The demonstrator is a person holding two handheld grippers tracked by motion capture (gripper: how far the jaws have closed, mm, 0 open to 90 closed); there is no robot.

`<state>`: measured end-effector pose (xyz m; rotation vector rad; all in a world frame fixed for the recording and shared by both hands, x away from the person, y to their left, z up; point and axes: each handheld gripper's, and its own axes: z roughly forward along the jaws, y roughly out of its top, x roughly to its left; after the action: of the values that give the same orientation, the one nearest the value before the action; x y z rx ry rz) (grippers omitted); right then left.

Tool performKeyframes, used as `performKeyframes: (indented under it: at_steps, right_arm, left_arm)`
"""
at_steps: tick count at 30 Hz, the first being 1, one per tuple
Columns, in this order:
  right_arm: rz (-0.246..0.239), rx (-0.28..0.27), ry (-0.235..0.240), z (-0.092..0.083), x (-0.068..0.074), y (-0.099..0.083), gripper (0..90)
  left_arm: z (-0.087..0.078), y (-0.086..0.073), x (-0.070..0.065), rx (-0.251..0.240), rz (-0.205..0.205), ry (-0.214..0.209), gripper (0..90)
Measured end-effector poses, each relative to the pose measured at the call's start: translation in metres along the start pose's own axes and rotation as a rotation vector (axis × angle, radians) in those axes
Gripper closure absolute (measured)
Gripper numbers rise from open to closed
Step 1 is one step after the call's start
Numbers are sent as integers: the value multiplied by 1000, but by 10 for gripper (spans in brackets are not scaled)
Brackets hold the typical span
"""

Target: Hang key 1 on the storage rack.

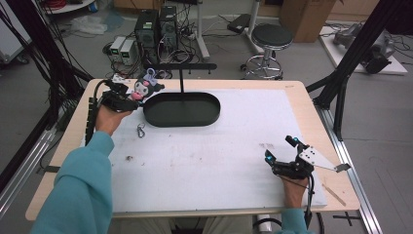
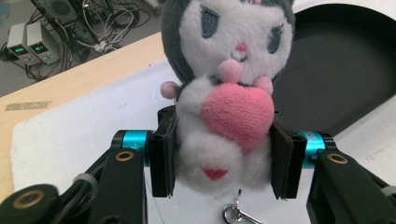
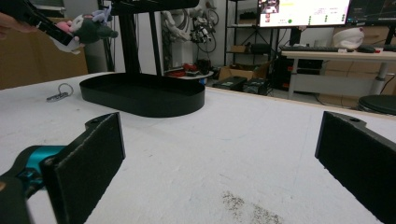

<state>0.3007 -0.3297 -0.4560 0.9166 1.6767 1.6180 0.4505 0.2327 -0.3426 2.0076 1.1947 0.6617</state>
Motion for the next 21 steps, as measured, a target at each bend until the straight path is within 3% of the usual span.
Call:
performKeyframes:
  at_steps: [21]
  right_arm:
    - [-1,-1,-2,0,0,0,7]
  left_arm:
    - [17,3,11,-9,-46,25,515]
